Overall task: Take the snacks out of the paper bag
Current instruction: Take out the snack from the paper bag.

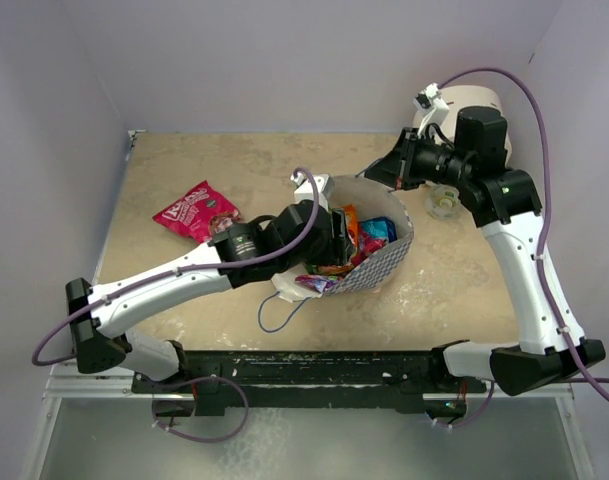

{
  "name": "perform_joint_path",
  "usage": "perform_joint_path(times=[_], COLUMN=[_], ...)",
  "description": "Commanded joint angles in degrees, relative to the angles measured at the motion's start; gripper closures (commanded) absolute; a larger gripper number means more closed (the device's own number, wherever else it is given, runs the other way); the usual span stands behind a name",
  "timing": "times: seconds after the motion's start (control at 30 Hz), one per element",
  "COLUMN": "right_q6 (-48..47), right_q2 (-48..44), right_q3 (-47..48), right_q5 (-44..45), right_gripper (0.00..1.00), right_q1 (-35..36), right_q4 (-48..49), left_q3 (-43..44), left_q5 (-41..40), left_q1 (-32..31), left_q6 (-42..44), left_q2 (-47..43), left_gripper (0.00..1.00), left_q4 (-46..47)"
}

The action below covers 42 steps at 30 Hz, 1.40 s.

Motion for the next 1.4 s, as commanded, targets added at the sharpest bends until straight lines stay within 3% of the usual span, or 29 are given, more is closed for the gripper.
perform_joint_path(times=[0.0,0.23,0.43,0.67,0.83,0.97,1.37], right_q6=[1.86,3.45,1.98,1.57,1.03,0.63,-0.55], right_q2=[-0.63,-2.08,-1.35,-0.59,-0.37,-0.02,0.82], right_q3=[5.04,4.49,6.87,7.13,7.9,8.68,11.62], right_q5=[0.18,0.46,0.66,0.03,-0.31,-0.57,-1.21], right_gripper=[1.0,1.0,1.0,1.0,1.0,1.0,1.0], right_q1=[-0.09,-0.09,-0.09,-0.09,-0.09,-0.09,-0.09], right_q4=[0.81,0.59,-2.66,-2.3,-3.07,-3.67,-6.1], left_q3=[-0.71,0.26,-0.96,-0.06,0.78,2.24,3.56], left_q5=[-9.92,-16.58,-20.68,-21.02,-21.92,-21.78,-20.88], left_q1=[0.04,0.8,1.26,4.17,6.29,7.03,8.09], left_q6=[-5.9,-8.12,-14.84,-15.89,-16.64,-15.42,-15.21], left_q2=[3.24,11.69,14.99,18.49,20.35,23.25,28.84], left_gripper=[0.42,0.47,0.52,0.46,0.48,0.39,0.31], left_q4=[8.74,10.31,8.49,7.78,6.25,6.89,8.35])
